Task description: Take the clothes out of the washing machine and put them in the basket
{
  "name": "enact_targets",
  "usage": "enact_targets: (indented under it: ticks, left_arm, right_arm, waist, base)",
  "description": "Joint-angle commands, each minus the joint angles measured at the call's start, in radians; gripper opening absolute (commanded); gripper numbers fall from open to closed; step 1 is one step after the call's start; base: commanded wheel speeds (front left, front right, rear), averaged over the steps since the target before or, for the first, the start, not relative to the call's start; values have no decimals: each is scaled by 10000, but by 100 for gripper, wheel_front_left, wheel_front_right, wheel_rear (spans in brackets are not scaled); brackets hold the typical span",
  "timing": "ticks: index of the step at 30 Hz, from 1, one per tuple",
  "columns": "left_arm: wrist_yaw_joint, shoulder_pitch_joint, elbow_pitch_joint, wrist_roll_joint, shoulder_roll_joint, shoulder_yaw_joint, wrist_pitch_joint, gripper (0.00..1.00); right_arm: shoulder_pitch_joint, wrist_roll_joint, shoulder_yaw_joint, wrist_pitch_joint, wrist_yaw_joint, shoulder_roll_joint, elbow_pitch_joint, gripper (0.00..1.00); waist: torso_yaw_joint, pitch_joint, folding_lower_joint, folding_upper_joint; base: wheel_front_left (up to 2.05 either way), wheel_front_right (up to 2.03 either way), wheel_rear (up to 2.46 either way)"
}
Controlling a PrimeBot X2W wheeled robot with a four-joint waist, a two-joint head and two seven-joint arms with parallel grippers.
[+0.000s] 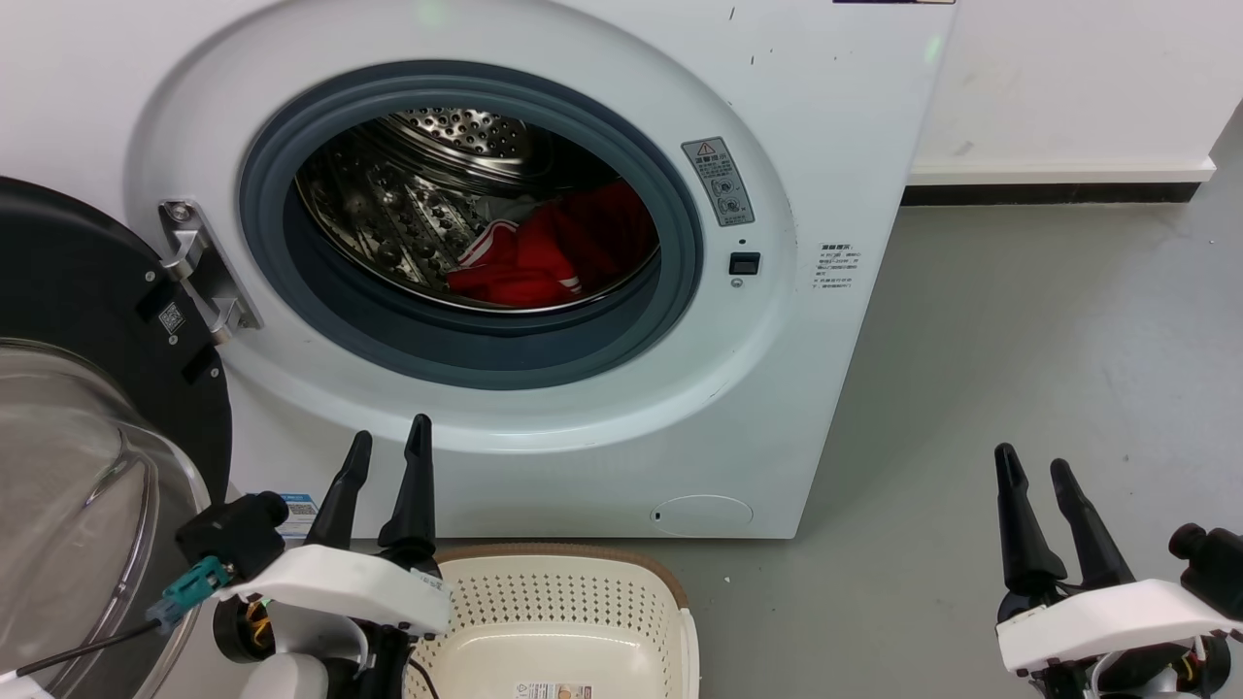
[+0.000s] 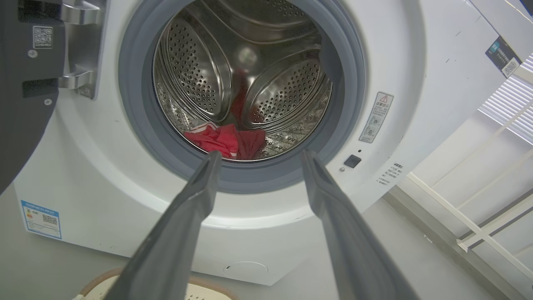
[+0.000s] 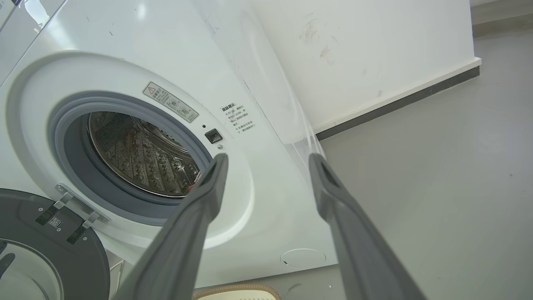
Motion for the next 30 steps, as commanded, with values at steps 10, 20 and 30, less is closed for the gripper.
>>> enact_targets:
  ticks: [10, 20, 30]
  left_arm:
    - [315, -344, -144, 1319, 269, -408, -341, 100]
    - [676, -385, 69, 2318, 456, -621, -594, 100]
    - [917, -401, 239, 3157, 532, -750, -832, 100]
  right_arm:
    - [105, -1587, 126, -226, 1, -6, -358, 100]
    - [205, -2816, 147, -366, 0, -4, -541, 100]
    - [344, -3849, 200, -493, 0, -2, -685, 100]
  waist:
    - [22, -14, 0, 0]
    - [39, -46, 0, 0]
    - [79, -74, 0, 0]
  base:
    - [0, 0, 0]
    - [0, 0, 0]
    - [0, 0, 0]
